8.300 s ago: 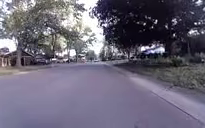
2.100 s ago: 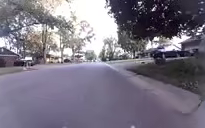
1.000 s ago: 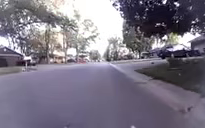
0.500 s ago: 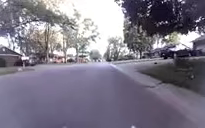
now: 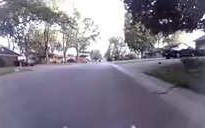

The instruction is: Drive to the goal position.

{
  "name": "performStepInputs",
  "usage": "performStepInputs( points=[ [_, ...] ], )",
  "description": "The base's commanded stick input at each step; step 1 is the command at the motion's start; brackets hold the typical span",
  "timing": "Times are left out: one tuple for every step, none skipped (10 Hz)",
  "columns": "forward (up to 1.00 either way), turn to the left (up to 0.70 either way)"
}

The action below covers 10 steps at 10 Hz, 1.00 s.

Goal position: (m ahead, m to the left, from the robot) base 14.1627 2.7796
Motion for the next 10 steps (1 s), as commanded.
performStepInputs(
  points=[
    [1.00,0.00],
    [1.00,0.00],
    [1.00,-0.01],
    [1.00,-0.03],
    [1.00,-0.34],
    [1.00,-0.17],
    [1.00,-0.05],
    [1.00,0.00],
    [1.00,0.00],
    [1.00,0.00]
  ],
)
